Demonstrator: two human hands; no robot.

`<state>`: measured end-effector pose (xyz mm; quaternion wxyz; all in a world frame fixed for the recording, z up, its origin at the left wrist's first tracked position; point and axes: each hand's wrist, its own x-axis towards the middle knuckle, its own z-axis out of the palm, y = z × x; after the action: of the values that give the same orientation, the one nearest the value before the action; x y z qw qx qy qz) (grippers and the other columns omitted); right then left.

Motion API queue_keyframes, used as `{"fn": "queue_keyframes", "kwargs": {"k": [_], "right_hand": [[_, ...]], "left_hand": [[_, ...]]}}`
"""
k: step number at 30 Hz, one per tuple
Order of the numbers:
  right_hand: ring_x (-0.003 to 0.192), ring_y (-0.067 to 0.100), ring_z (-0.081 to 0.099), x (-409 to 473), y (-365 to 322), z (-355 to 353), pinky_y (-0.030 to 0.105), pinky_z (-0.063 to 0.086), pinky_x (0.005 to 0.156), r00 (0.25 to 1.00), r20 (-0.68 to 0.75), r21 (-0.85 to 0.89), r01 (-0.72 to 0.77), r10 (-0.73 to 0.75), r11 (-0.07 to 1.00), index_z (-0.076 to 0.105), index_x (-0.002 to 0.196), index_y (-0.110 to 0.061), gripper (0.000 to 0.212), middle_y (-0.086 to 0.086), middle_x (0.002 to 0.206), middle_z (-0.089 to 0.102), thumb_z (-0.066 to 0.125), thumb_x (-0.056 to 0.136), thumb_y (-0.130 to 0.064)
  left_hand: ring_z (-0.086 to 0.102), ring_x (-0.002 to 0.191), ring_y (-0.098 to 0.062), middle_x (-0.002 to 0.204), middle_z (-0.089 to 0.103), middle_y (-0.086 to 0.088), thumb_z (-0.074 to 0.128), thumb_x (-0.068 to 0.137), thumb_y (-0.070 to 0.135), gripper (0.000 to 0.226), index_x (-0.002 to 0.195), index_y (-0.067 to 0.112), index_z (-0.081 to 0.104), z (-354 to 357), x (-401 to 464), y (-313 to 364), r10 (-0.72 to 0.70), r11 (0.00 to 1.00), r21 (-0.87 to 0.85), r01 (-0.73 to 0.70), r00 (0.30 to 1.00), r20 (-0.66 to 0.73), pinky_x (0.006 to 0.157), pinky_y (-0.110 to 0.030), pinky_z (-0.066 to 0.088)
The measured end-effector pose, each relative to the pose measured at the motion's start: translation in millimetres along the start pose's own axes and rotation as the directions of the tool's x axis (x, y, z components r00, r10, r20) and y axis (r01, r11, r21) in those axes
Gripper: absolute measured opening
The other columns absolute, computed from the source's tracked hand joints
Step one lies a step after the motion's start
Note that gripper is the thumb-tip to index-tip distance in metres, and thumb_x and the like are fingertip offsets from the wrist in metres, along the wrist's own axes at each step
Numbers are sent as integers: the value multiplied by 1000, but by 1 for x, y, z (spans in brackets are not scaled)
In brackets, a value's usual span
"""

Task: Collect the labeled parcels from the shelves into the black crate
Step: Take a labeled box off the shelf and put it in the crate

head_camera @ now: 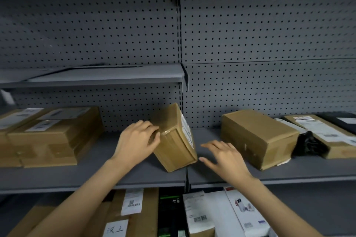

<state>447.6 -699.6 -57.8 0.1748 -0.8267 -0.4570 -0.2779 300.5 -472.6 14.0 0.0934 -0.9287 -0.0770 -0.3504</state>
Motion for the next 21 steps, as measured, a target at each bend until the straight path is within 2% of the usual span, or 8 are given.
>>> {"fn": "queue_keyframes", "kwargs": {"k": [2, 7, 9, 14, 17, 21], "right_hand": [[81, 15, 66, 3, -9, 10, 30, 51, 68, 999, 32, -4, 3, -2, 1000, 68, 106, -24, 45, -8, 94, 67, 44, 84, -56], [88, 17, 66, 14, -27, 22, 30, 50, 74, 1000, 8, 73, 3, -4, 997, 62, 114, -20, 41, -6, 99, 68, 67, 82, -45], [91, 17, 65, 19, -35, 23, 30, 50, 76, 1000, -8, 97, 8, -8, 995, 60, 119, -19, 43, -6, 101, 68, 69, 83, -42], [92, 15, 64, 24, -41, 21, 31, 49, 79, 999, -47, 129, 18, -13, 991, 57, 125, -19, 45, -7, 102, 67, 66, 86, -38], [93, 14, 63, 26, -37, 20, 31, 48, 80, 1000, -26, 114, 4, -1, 993, 56, 127, -22, 47, -8, 103, 66, 53, 89, -50], [102, 15, 60, 37, -36, 16, 34, 43, 89, 998, 43, 115, -48, 43, 992, 55, 128, -23, 70, -7, 110, 65, 27, 85, -69]], "left_hand": [[61, 75, -15, 82, 67, 3, 38, 87, 39, 42, 92, 15, 72, -1, -9, -9, -35, 999, -3, 35, 999, 3, 63, -26, 49], [61, 82, -13, 87, 68, 4, 34, 89, 46, 48, 100, 16, 70, 3, -41, -32, -163, 982, -92, 167, 985, 51, 62, -24, 46], [61, 84, -12, 90, 67, 5, 32, 89, 48, 49, 103, 18, 69, 7, -55, -36, -213, 969, -114, 221, 974, 77, 61, -23, 45], [62, 80, -13, 86, 67, 5, 28, 90, 48, 51, 95, 18, 69, 26, -84, -35, -210, 973, -62, 222, 964, 163, 59, -24, 46], [61, 85, -15, 90, 68, 4, 24, 91, 49, 54, 98, 18, 68, 28, -80, -37, -219, 970, -76, 233, 963, 154, 63, -26, 46], [57, 86, -15, 93, 67, 5, 19, 90, 54, 60, 99, 21, 68, 17, -55, -42, -279, 948, -138, 286, 958, 69, 61, -26, 40]]}}
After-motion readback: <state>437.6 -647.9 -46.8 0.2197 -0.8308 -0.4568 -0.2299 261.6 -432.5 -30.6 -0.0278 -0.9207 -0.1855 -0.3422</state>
